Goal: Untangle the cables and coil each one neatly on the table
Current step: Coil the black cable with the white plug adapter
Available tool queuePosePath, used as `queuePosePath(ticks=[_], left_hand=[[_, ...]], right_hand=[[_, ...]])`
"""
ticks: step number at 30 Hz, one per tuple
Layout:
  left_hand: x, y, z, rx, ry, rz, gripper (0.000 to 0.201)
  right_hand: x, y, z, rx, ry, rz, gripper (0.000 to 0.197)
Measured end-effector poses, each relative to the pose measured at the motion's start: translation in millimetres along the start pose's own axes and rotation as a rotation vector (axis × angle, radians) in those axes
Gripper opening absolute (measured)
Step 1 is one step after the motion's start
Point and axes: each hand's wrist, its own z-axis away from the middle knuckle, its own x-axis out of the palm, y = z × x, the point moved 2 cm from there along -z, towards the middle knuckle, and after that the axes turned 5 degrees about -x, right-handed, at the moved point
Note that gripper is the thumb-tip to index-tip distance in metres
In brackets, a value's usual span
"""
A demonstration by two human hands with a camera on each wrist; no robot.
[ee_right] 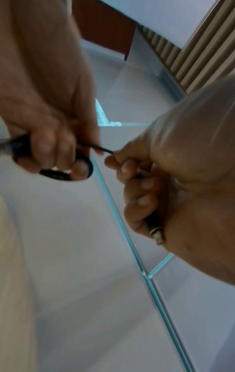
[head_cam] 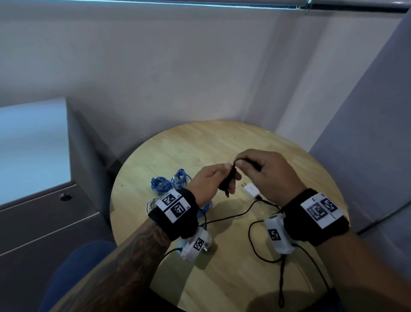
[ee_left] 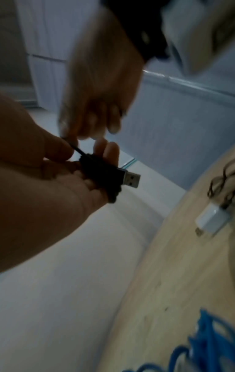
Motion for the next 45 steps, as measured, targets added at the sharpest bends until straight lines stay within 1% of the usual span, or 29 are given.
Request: queuePosePath(ticks=[2,3,6,8,10,11,12,14,16,19,21,22,24,25,26,27,28,30,31,33,36,39,41,43,45], left_hand=[[4,3,1,-0.003,-0.044,0.092,0.032],[4,4,0,-0.005,-0.046,0.147,0.030],[-3,9,-1,-0.048,-0.045,0.410,0.029],[-9,13,1,-0.071,-0.073,0.564,0.028],[-13,13,3,-0.111,-0.126,0.668,0.028],[-14,13,4,-0.120,-0.152,0.696,0.027],[-16,13,5,-0.115,-0.168,0.695,0.027],[-19,12,4,-0.074,-0.143,0.598,0.027],[-16,12,2,-0.046,-0.071,0.518,0.027],[-7,8,0,-0.082,0.063,0.528,0.028],[-5,6,-2,-0.070,0.144,0.501,0.028],[-7,6,-3,-0.064,0.169,0.506,0.029],[-10,8,-4,-0.060,0.190,0.528,0.029],[-11,9,-3,-0.068,0.186,0.534,0.029],[-11,8,-3,-0.083,0.178,0.529,0.027],[-11,7,-3,-0.099,0.166,0.519,0.024],[-10,6,-3,-0.111,0.152,0.505,0.021],[-10,4,-3,-0.118,0.136,0.474,0.019],[-10,3,-3,-0.116,0.134,0.465,0.019],[-10,4,-3,-0.113,0.133,0.464,0.020],[-8,6,-1,-0.112,0.086,0.513,0.020],[-7,6,1,-0.130,0.042,0.571,0.018],[-6,5,2,-0.148,0.027,0.599,0.016],[-5,3,1,-0.150,0.042,0.596,0.016],[-5,1,-1,-0.128,0.088,0.574,0.015]], right_hand=[[-1,15,1,0.076,0.067,-0.067,0.014],[2,20,2,0.106,0.063,-0.113,0.016],[12,17,5,0.148,-0.062,-0.285,0.021],[18,10,5,0.167,-0.131,-0.386,0.019],[22,7,4,0.171,-0.132,-0.386,0.010],[21,6,3,0.168,-0.120,-0.371,0.009],[20,6,3,0.162,-0.115,-0.353,0.012],[18,6,3,0.159,-0.112,-0.324,0.015],[16,4,4,0.157,-0.088,-0.306,0.013],[19,2,6,0.158,-0.054,-0.279,0.009],[20,8,6,0.163,-0.067,-0.275,0.019],[20,12,5,0.143,-0.086,-0.218,0.022],[20,19,5,0.079,-0.136,-0.012,0.020],[20,22,5,0.073,-0.150,0.058,0.018],[21,23,5,0.096,-0.138,0.077,0.017],[21,23,6,0.133,-0.100,0.045,0.016],[21,24,7,0.181,-0.041,-0.040,0.015],[20,25,5,0.297,0.077,-0.318,0.015],[20,24,5,0.349,0.111,-0.470,0.015],[22,21,4,0.443,0.160,-0.734,0.015],[25,19,2,0.569,0.168,-0.976,0.013],[29,20,3,0.669,0.105,-1.057,0.011],[34,19,5,0.697,0.053,-1.059,0.012],[40,17,6,0.665,0.026,-1.030,0.011],[41,16,5,0.579,0.049,-0.934,0.011]])
